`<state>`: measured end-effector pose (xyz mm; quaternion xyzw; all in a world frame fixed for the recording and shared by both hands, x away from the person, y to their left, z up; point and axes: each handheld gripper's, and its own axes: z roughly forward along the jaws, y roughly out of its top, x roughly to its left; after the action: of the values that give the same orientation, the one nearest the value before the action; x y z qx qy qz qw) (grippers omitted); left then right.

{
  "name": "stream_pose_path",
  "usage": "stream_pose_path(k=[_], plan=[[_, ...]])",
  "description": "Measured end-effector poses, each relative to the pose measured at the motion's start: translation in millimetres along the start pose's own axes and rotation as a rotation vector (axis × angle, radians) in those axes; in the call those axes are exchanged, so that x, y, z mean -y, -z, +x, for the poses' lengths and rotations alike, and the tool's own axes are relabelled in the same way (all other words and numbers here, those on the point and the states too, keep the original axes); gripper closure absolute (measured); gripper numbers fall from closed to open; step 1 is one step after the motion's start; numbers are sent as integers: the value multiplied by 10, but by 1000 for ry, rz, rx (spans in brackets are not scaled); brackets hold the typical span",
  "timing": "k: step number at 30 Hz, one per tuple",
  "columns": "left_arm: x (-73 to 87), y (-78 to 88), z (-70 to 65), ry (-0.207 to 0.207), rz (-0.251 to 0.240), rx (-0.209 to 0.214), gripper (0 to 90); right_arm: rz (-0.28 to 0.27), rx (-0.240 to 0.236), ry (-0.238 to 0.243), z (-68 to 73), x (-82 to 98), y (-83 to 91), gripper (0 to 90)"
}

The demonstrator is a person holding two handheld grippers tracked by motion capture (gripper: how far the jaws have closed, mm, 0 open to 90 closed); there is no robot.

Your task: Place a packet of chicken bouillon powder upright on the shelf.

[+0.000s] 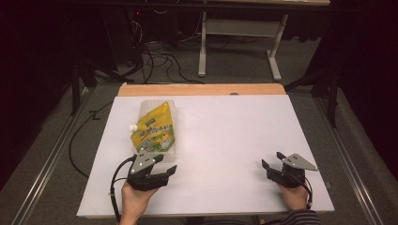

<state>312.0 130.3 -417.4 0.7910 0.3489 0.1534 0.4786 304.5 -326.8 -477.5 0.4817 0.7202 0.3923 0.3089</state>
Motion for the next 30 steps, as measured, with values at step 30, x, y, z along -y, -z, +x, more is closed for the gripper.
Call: stream_pose_path(k=[30], plan=[[-119,-506,-257,-38,6,96,377,1,1,3,2,0,1,326]])
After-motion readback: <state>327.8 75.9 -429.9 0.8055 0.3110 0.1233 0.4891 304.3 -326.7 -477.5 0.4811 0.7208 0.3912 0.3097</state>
